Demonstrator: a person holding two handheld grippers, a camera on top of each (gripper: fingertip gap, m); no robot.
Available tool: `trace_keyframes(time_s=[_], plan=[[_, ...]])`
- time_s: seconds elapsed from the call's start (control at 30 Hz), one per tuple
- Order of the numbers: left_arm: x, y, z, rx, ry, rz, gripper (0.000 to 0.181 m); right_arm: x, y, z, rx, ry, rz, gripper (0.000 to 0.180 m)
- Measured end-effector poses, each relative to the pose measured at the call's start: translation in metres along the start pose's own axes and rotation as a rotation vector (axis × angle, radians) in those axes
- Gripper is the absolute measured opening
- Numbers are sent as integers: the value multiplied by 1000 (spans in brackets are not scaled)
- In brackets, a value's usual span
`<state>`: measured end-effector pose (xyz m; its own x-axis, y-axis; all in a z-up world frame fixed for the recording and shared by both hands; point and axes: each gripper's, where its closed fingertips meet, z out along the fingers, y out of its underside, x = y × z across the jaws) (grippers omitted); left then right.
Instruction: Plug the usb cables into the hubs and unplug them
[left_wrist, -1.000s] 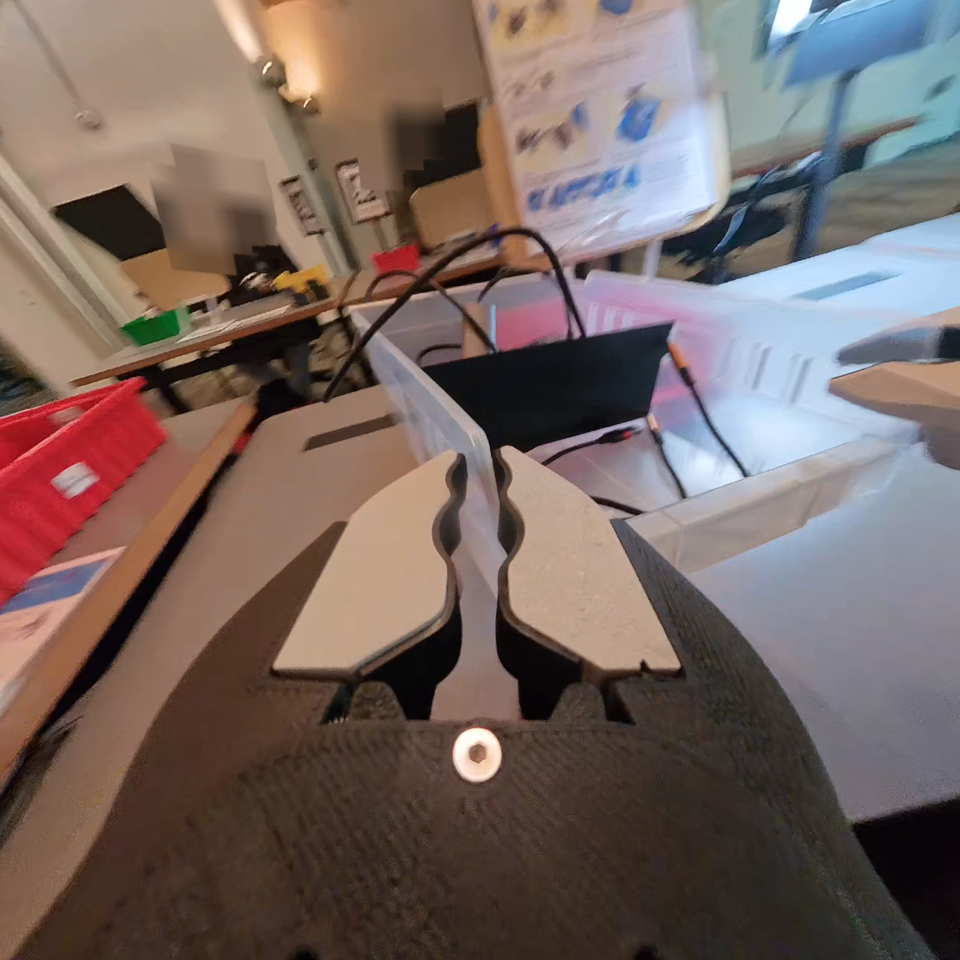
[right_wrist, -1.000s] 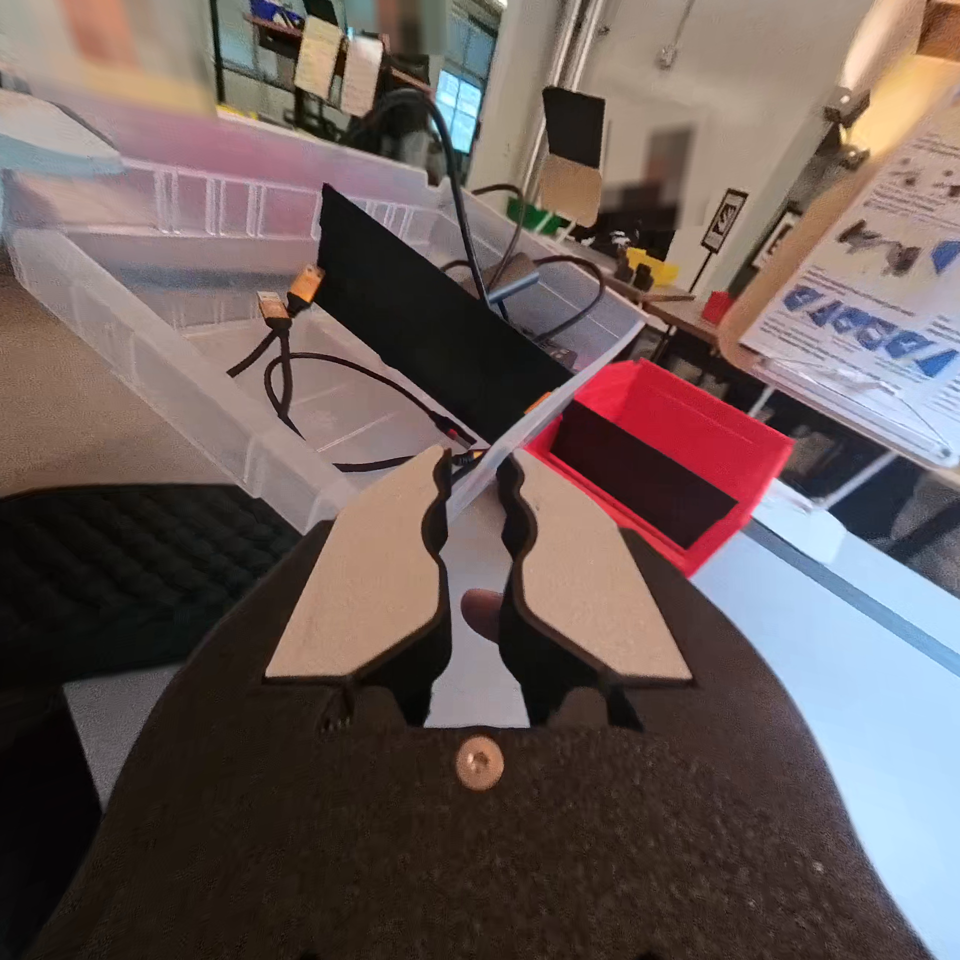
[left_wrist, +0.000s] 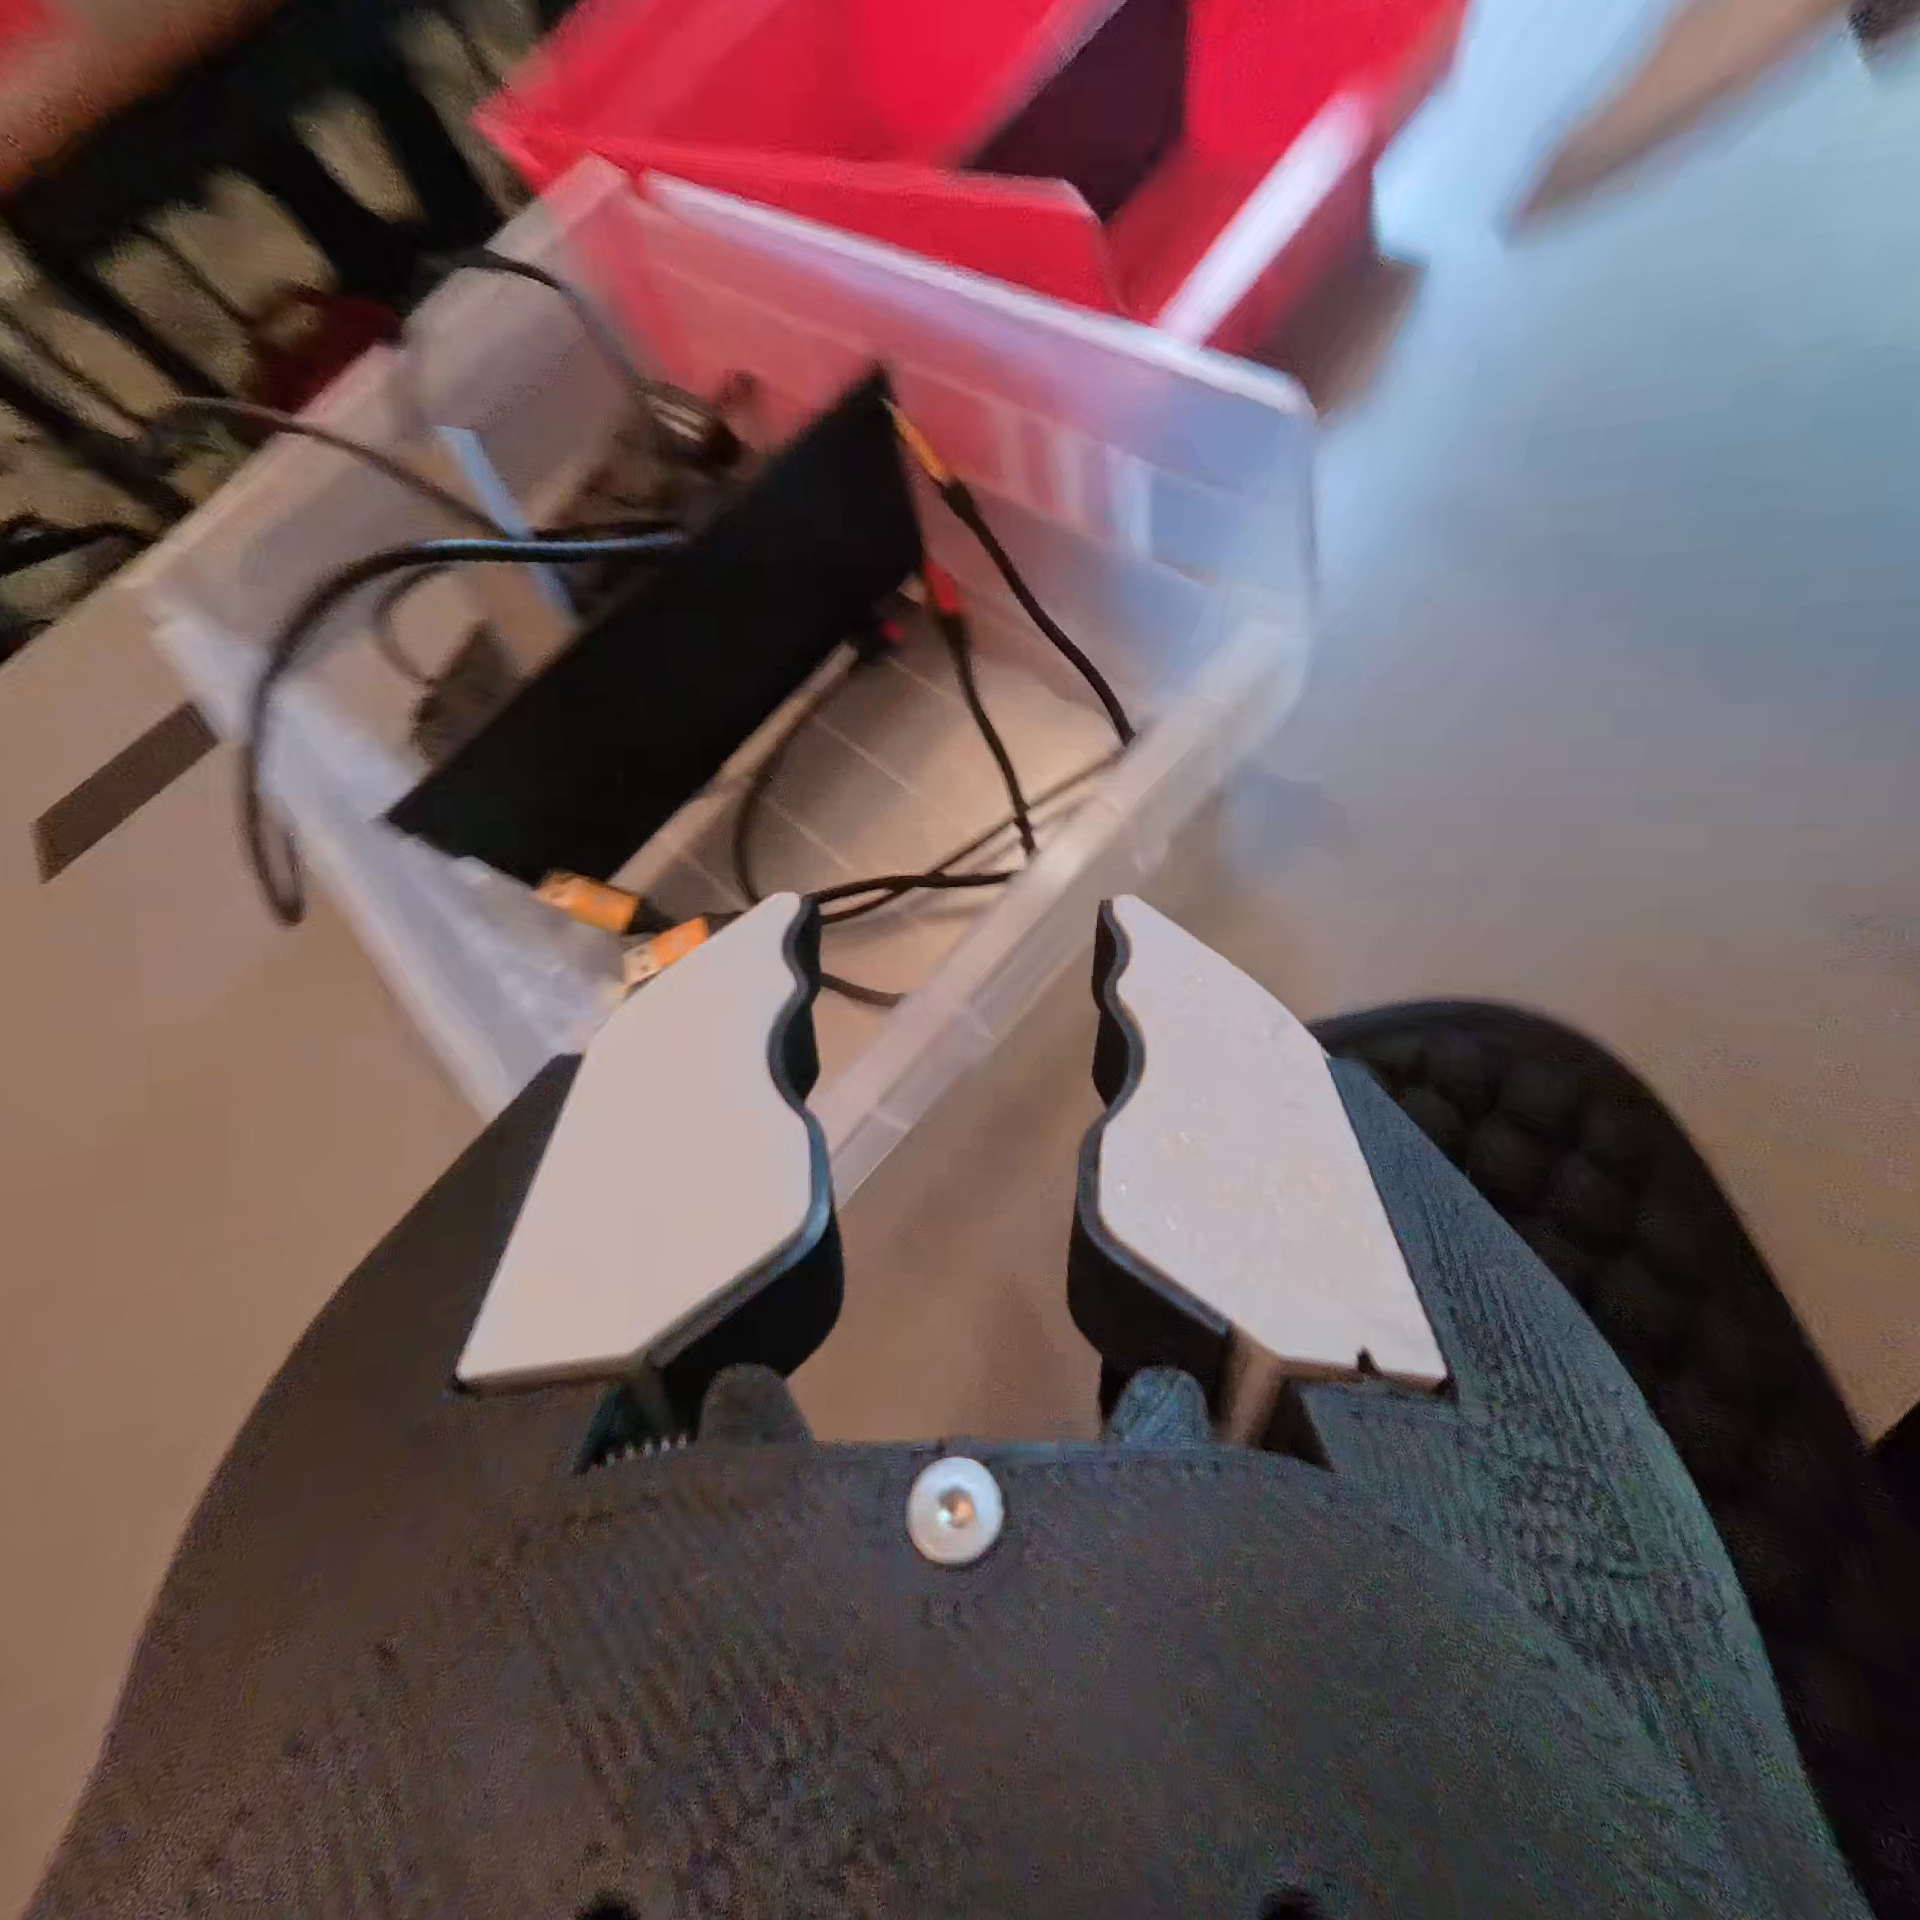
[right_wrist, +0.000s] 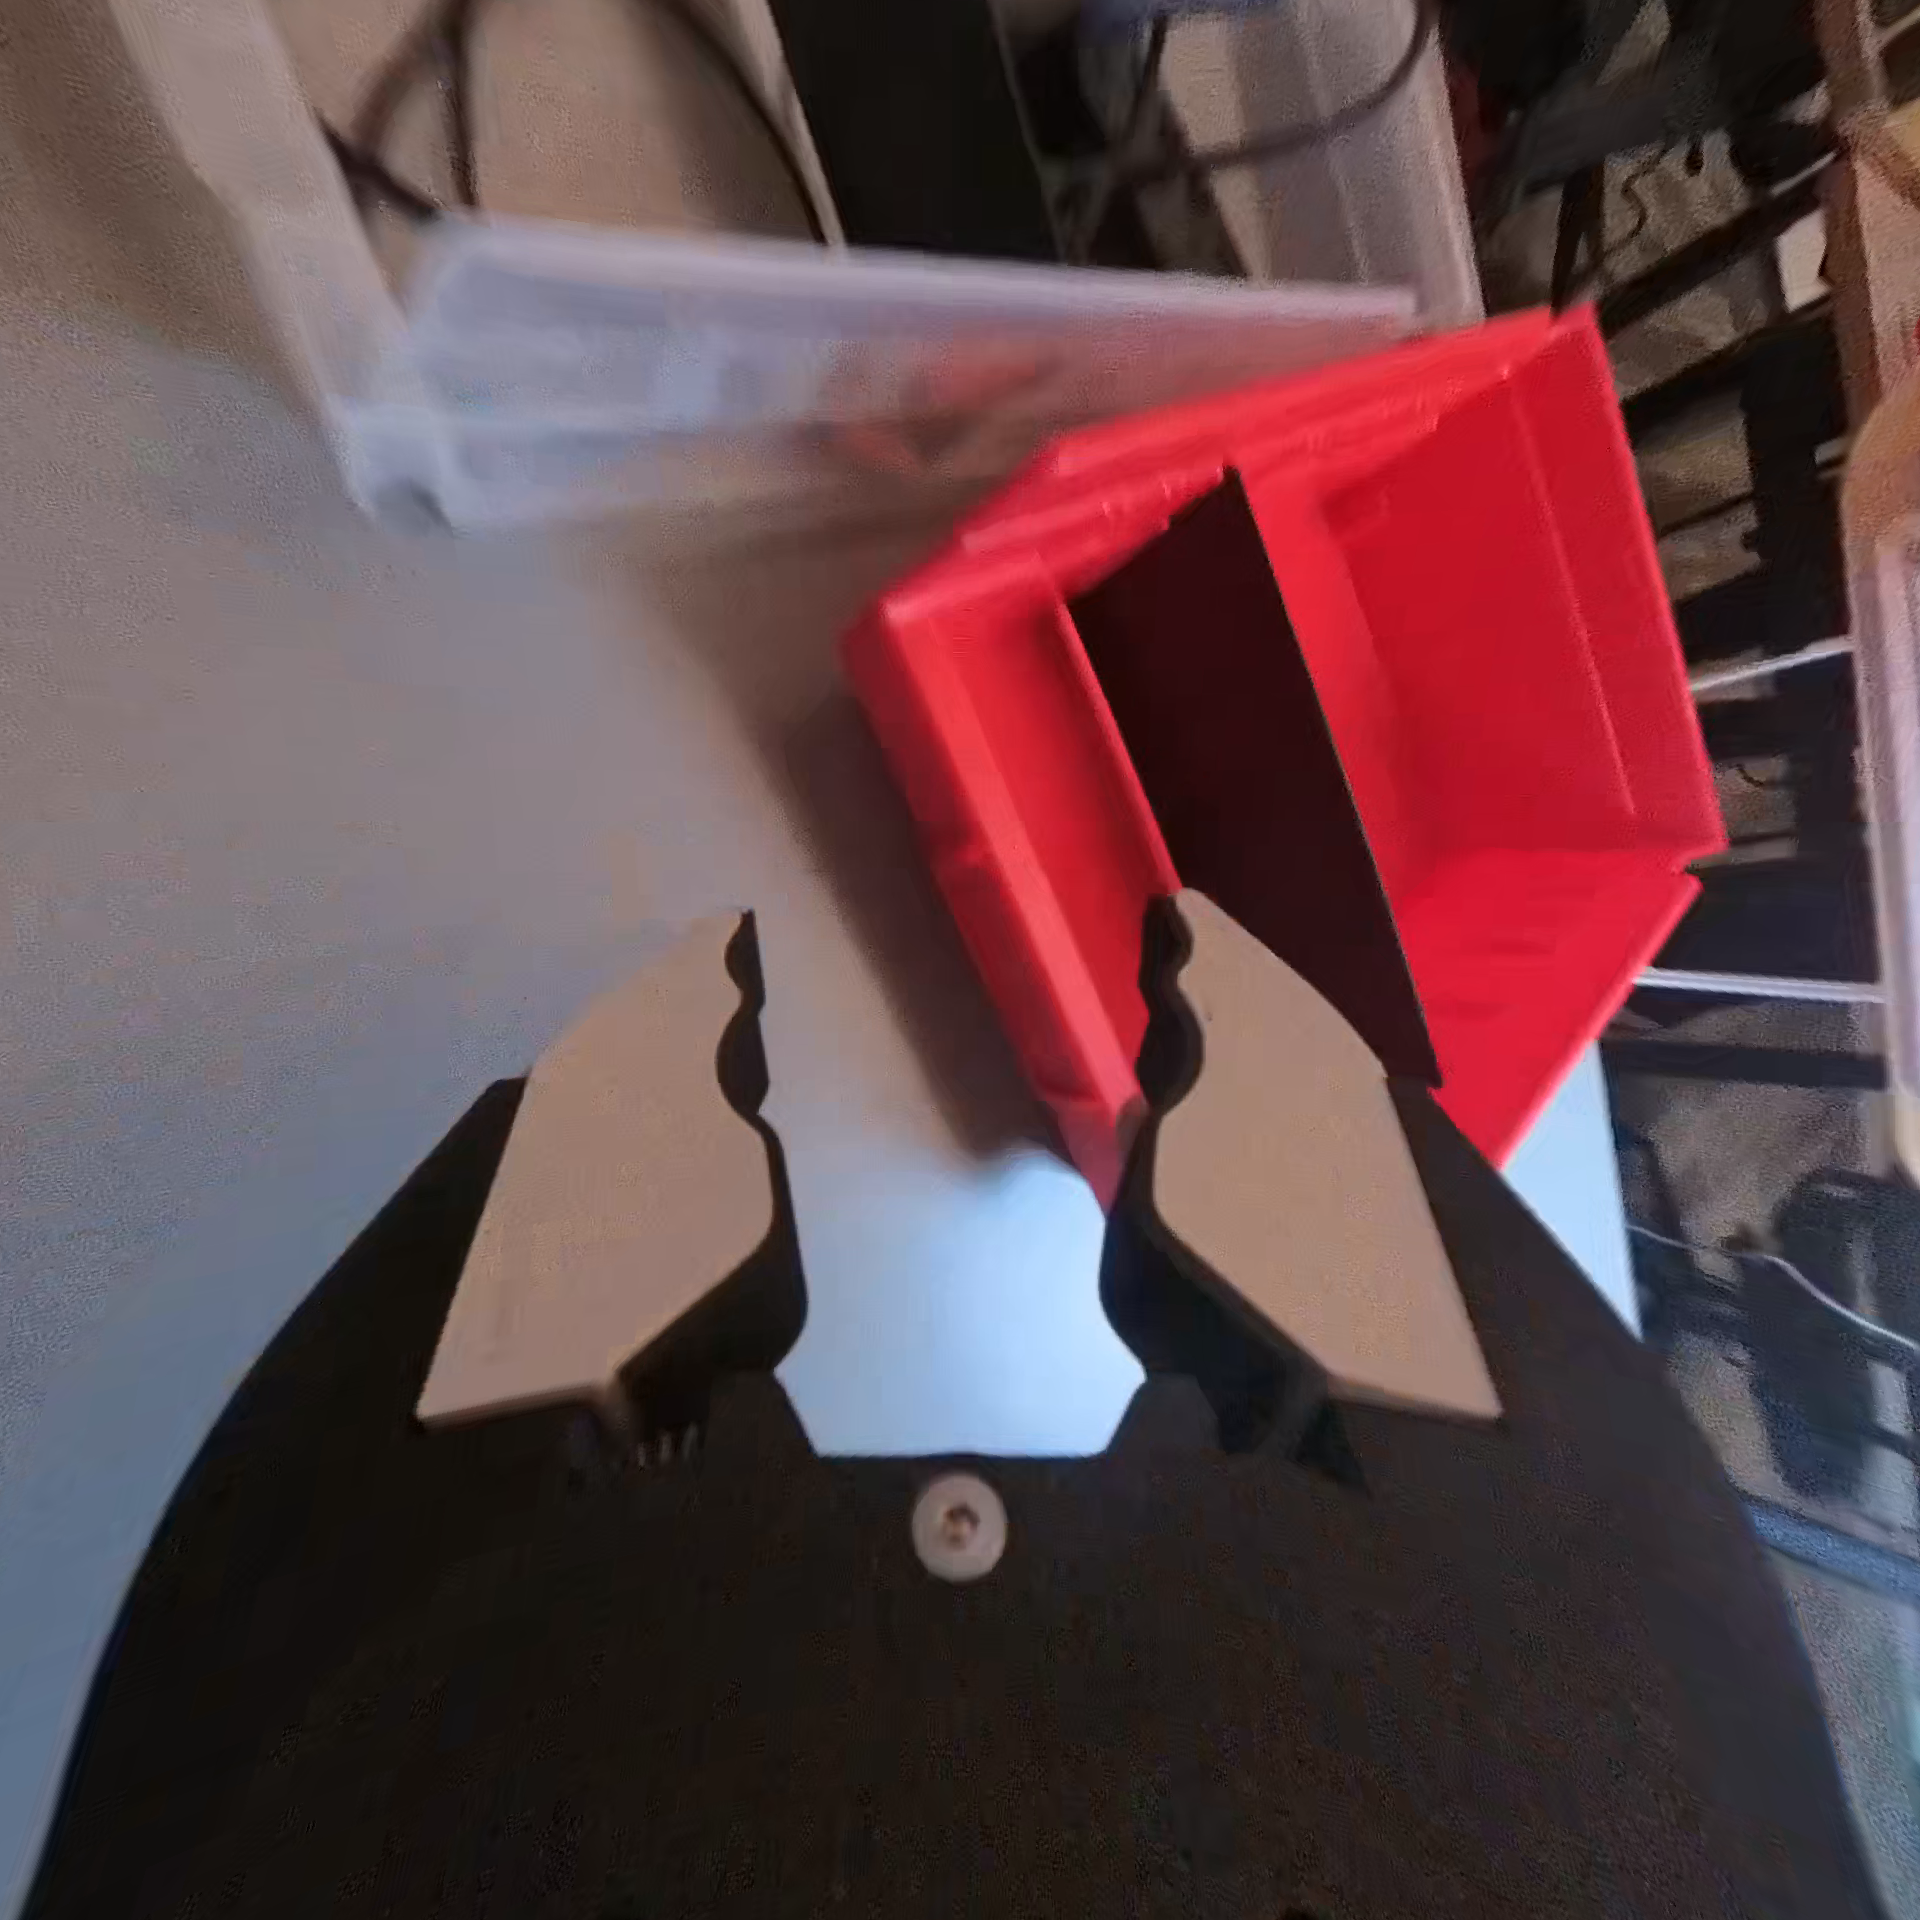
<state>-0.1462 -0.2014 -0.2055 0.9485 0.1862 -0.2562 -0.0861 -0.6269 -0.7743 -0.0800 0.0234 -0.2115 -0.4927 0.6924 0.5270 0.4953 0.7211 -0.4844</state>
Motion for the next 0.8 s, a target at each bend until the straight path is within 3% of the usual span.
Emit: trace_keyframes(time_s=[0.13,0.17,0.23,0.27,0.53,0.8], plan=[[12,29,48,-318,62,315,49,25,39,55,-217,-77,-222,74],[13,38,57,-389,89,365,49,24,45,67,-236,-108,-256,68],[17,50,71,-471,146,462,38,14,58,80,-250,-185,-290,31],[18,49,74,-466,165,487,36,14,60,80,-231,-180,-286,31],[18,43,79,-461,60,531,30,-12,111,10,-172,-87,-129,35],[16,42,78,-465,40,482,31,-34,171,-50,-262,132,41,37]])
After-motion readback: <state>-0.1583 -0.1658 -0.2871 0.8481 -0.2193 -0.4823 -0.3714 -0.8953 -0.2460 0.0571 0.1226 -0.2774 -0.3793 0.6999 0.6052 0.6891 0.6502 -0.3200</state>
